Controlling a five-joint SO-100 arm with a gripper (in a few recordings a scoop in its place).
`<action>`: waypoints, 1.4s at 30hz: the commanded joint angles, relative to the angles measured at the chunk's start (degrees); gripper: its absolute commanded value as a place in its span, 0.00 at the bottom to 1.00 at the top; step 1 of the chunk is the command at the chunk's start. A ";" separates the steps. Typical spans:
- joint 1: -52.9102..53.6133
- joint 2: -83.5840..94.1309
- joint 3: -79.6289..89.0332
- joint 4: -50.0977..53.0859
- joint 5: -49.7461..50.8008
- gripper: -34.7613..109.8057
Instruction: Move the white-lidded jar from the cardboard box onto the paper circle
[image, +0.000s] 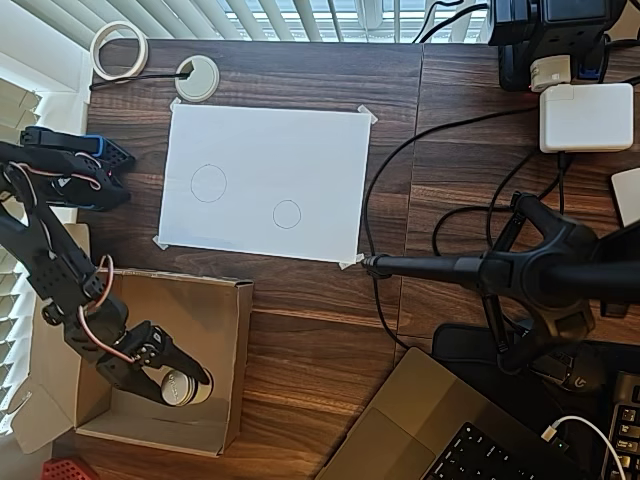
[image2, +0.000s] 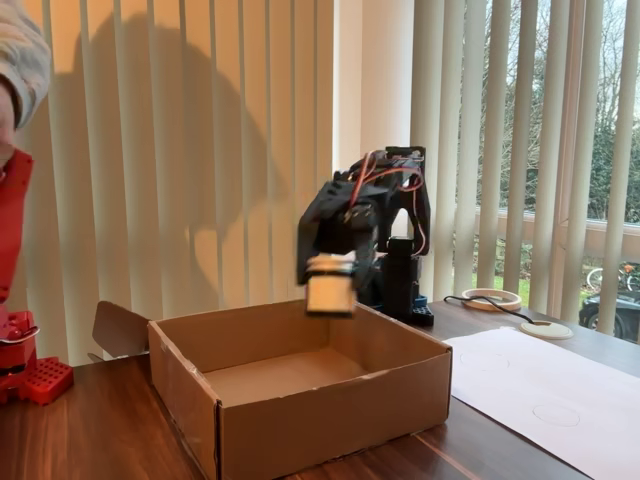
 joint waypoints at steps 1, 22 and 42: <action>-6.94 16.61 1.67 -2.81 0.88 0.26; -31.82 22.68 34.19 -4.22 -6.33 0.26; -37.97 -8.17 13.54 -11.95 -3.96 0.25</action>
